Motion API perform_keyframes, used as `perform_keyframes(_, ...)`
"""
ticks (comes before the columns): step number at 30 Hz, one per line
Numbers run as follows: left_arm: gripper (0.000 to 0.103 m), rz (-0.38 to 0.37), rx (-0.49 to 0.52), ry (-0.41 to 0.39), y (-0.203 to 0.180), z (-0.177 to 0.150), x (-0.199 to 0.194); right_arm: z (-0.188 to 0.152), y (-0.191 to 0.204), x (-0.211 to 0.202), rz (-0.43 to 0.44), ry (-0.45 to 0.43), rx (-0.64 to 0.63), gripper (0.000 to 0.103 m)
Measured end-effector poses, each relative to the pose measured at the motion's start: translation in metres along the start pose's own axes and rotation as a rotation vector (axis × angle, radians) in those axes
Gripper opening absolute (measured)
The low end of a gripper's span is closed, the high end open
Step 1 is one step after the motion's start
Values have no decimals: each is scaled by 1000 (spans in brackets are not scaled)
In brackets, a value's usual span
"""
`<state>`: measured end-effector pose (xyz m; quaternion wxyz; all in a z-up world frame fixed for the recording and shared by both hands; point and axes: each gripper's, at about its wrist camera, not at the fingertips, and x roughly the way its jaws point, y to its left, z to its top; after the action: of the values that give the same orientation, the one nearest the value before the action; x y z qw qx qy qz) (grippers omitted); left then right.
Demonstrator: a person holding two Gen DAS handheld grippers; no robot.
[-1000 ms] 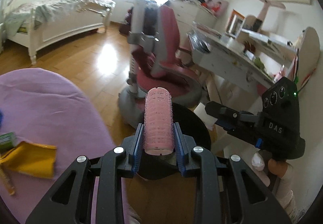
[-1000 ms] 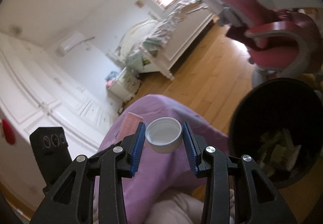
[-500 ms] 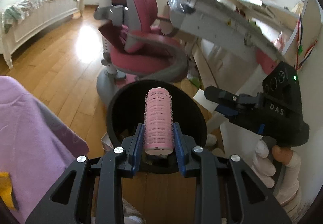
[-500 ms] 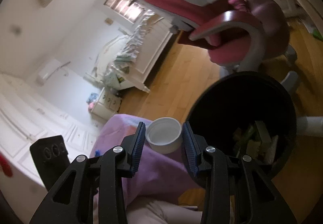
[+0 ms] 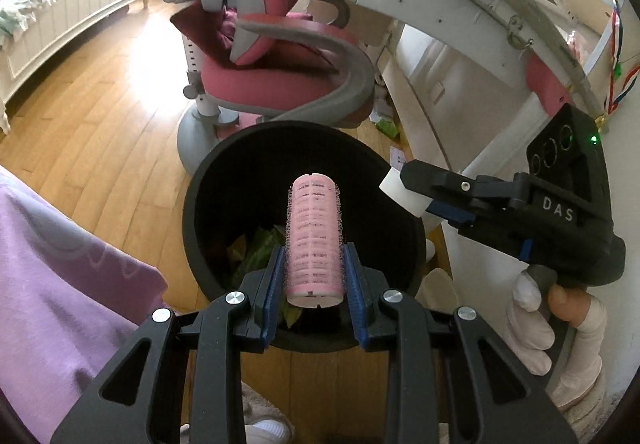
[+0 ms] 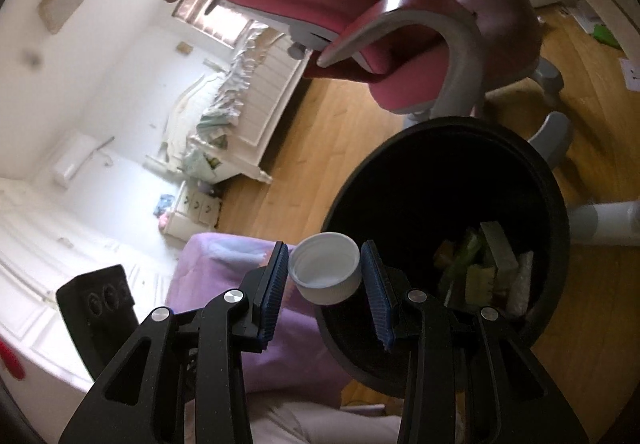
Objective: Collect trash
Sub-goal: 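Carry both items over the black bin and open both tools to drop them, then grasp the yellow foil wrapper with the right tool while the left tool grasps the gold strip wrapper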
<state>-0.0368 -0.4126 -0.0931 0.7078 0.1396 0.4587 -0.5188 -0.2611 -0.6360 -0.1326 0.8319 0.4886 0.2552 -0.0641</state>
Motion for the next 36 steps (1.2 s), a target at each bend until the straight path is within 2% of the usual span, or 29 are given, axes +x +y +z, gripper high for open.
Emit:
perform_keyframes(10,32,12,-2,51,-3,4,17,0,-12,8,-33,8,42,39)
perform_keyframes(11,32,21,-2,61,-4,4,18,0,-13,8,-40,7,49,43)
perform_keyframes(12,33,28,-2,67,-4,5,19,0,-14,7,-46,7,57,55)
perform_keyframes(13,43,37,-1,71,-5,5,19,1,-16,6,-49,2,65,61)
perform_keyframes(14,56,53,2,65,-6,4,17,1,-16,5,-50,-6,72,67)
perform_keyframes(16,68,82,8,40,-7,4,11,1,-15,3,-55,-11,67,67)
perform_keyframes(19,70,90,7,18,-8,4,-2,1,-11,2,-54,-12,63,67)
perform_keyframes(22,74,102,-15,-18,-3,3,-23,-1,-2,4,-51,-3,49,67)
perform_keyframes(28,74,140,-114,-111,28,-11,-82,-8,29,14,-33,36,-19,67)
perform_keyframes(34,74,224,-260,-229,83,-45,-158,-26,83,32,-4,107,-153,67)
perform_keyframes(36,74,249,-347,-277,109,-66,-189,-34,105,39,11,137,-217,67)
